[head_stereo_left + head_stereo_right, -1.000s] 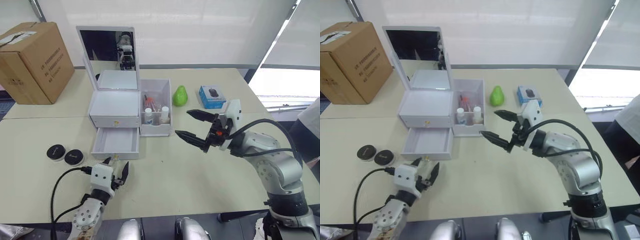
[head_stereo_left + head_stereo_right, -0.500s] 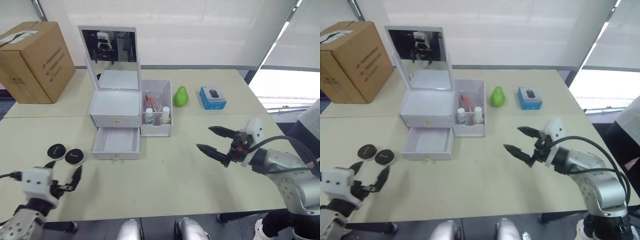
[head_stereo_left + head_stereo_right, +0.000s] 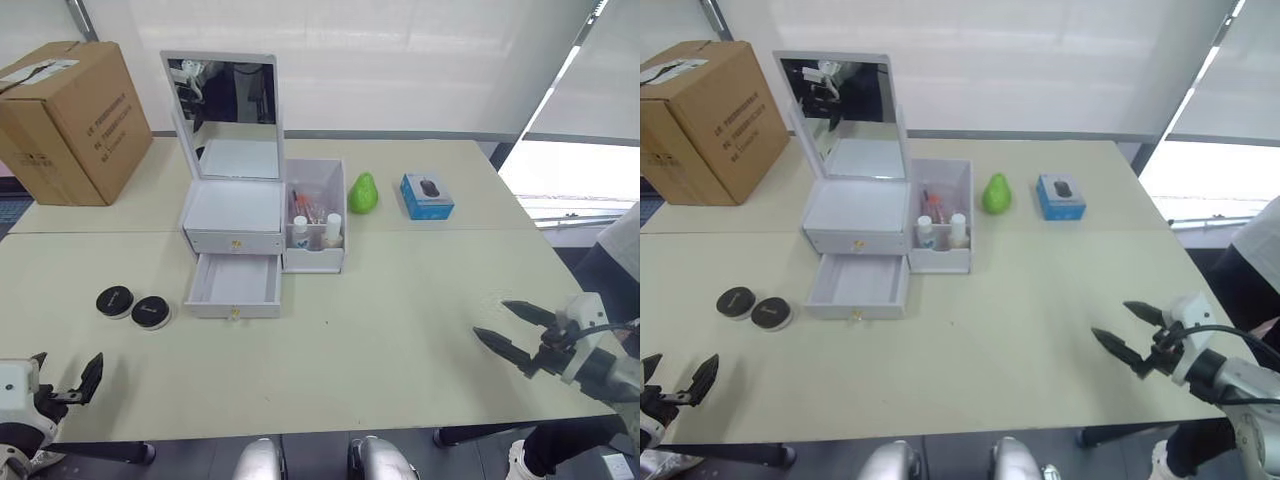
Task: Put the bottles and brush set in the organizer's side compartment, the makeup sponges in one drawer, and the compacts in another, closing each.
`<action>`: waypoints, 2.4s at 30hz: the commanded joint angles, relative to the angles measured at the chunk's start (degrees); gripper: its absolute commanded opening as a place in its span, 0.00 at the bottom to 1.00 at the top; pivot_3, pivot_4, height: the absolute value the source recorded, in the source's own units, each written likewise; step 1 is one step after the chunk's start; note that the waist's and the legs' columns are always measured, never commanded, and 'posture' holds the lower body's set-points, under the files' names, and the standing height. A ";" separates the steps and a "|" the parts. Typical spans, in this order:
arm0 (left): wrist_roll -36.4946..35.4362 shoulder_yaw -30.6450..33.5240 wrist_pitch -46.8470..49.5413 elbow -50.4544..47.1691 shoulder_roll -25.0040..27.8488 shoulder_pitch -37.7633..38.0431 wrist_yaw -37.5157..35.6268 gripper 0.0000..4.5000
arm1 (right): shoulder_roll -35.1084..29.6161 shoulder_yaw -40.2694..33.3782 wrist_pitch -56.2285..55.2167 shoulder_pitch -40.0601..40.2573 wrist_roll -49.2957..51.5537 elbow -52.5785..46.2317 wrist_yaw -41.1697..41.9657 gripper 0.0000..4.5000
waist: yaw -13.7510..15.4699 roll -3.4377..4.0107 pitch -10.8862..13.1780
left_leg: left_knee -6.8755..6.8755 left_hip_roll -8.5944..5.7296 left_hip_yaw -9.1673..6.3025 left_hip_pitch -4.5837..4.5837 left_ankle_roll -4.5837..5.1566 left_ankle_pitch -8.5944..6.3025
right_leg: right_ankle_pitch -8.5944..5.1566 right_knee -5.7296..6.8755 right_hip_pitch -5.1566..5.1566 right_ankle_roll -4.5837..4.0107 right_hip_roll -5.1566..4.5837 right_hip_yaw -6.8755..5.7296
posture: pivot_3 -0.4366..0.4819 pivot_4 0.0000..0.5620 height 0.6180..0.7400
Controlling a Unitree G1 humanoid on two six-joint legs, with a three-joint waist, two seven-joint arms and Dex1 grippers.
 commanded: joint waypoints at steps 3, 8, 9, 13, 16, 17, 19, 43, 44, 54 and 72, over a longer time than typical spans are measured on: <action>0.24 0.14 -1.23 -0.40 0.18 -0.40 -0.27 0.99 | 0.58 -1.49 -2.05 0.05 0.16 -0.44 0.08 1.00 | -0.10 0.02 0.01 | 0.00 0.00 0.01 0.00 -0.01 0.00 | 0.00 0.00 -0.01 0.00 0.00 0.01 | 0.48 0.27 1.00; 0.17 -1.58 -1.33 -1.36 -0.82 -0.45 -0.57 0.99 | 1.50 1.40 0.18 -3.33 1.30 -3.55 -1.24 1.00 | -0.14 0.03 0.01 | -0.01 0.00 0.01 0.00 -0.01 -0.01 | 0.00 0.00 -0.01 0.00 0.00 0.01 | 0.48 0.27 1.00; -0.20 -2.34 -1.34 -2.08 -1.64 -0.52 -0.55 0.99 | 1.97 2.67 1.57 -4.91 2.29 -5.41 -1.77 1.00 | -0.21 0.05 0.03 | -0.01 -0.01 0.01 0.00 -0.01 -0.01 | 0.00 0.00 -0.01 0.00 0.00 0.01 | 0.48 0.27 1.00; -0.94 -5.88 -1.96 -6.16 -7.39 -1.79 2.00 0.99 | 3.09 7.89 7.52 -12.22 5.25 -11.52 -3.67 1.00 | -0.28 0.12 0.07 | -0.02 0.00 0.00 -0.01 -0.01 -0.01 | 0.00 0.02 0.01 0.00 0.04 0.04 | 0.48 0.27 1.00; 4.11 -9.69 -3.35 -8.07 -11.66 -2.96 7.12 0.99 | 4.55 11.69 11.73 -18.94 8.06 -14.97 -5.55 1.00 | -0.15 0.05 0.04 | -0.02 -0.02 -0.02 -0.02 0.01 0.01 | 0.01 0.04 0.03 0.00 0.05 0.03 | 0.48 0.27 1.00; 5.47 -10.66 -3.43 -8.37 -13.19 -3.73 9.37 0.99 | 5.14 13.25 12.90 -20.92 8.64 -15.99 -5.95 1.00 | -0.03 0.02 0.02 | -0.02 -0.04 -0.02 -0.02 0.05 0.03 | 0.01 0.04 0.05 0.00 0.06 0.05 | 0.48 0.27 1.00; 8.58 -13.30 -3.57 -8.20 -14.79 -5.14 12.16 0.99 | 6.34 16.87 14.61 -24.71 8.74 -17.47 -6.54 1.00 | 0.13 -0.06 -0.01 | -0.02 -0.05 -0.04 -0.06 0.11 0.07 | 0.01 0.04 0.08 0.00 0.06 0.02 | 0.48 0.27 1.00; 14.09 -17.90 7.50 -1.68 -13.32 -21.52 22.62 0.99 | 9.50 29.22 20.81 -32.80 8.68 -24.23 -6.91 1.00 | 0.15 -0.29 -0.19 | 0.00 -0.05 -0.10 -0.09 0.47 0.28 | 0.11 0.14 0.22 -0.11 0.07 -0.01 | 0.48 0.27 1.00; 14.07 -17.88 7.33 -1.69 -13.23 -21.66 22.59 0.99 | 9.56 29.30 20.77 -32.66 8.65 -24.20 -7.02 1.00 | 0.15 -0.29 -0.20 | 0.00 -0.05 -0.10 -0.09 0.47 0.28 | 0.11 0.14 0.22 -0.11 0.07 -0.01 | 0.48 0.27 1.00; 13.72 -17.31 6.33 -2.47 -12.81 -21.74 22.63 0.65 | 9.67 29.68 20.78 -32.02 8.27 -24.10 -7.40 1.00 | 0.11 -0.28 -0.19 | 0.00 -0.05 -0.10 -0.09 0.47 0.28 | 0.11 0.14 0.22 -0.12 0.07 -0.01 | 0.48 0.27 1.00; 1.88 -11.60 0.14 -12.14 -5.90 -21.34 11.30 0.65 | 10.16 30.28 21.15 -31.56 8.23 -23.68 -7.96 1.00 | 0.16 -0.15 -0.10 | -0.01 -0.01 -0.08 -0.12 0.46 0.28 | 0.10 0.13 0.16 -0.12 0.07 -0.04 | 0.48 0.27 1.00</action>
